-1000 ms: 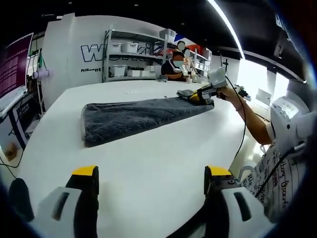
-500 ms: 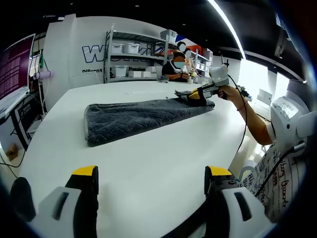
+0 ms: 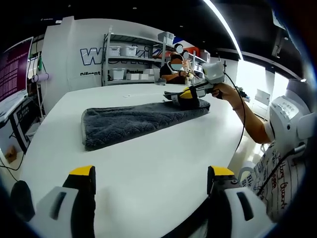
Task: Fold the towel on the table until its edges align and the towel forms a compact rectangular stack.
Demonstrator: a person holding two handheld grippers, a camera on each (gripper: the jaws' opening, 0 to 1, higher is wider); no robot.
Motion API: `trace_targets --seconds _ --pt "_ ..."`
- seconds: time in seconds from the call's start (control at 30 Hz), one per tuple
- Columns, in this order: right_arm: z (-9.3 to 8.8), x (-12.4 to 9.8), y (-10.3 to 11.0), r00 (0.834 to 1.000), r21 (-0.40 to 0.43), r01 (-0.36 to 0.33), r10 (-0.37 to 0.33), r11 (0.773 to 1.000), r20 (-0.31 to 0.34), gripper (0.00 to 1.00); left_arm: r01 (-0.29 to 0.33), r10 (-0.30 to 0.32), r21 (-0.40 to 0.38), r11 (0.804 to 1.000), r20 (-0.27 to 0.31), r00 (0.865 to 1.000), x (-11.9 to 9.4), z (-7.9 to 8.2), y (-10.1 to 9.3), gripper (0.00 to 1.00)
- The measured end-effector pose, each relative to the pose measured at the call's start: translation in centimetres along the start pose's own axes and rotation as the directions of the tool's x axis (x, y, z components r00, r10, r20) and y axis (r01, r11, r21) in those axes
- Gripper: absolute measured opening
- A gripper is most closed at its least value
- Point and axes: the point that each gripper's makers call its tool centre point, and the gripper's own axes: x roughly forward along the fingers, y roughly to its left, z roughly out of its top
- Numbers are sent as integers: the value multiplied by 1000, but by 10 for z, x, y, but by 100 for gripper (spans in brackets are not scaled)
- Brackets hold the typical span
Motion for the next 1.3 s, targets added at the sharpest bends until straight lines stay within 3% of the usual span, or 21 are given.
trace_targets --seconds 0.53,0.97,1.3 --pt "50 33 41 994 -86 -105 107 991 23 6 11 -11 16 1000 11 1000 -3 -1 -2 99" --pt "77 71 88 978 -169 -204 207 964 0 6 3 -3 21 1000 2 1000 -9 -6 -7 99" --pt "103 91 115 961 -175 -267 274 948 22 5 11 -11 19 1000 -5 1000 -6 -7 -10 99"
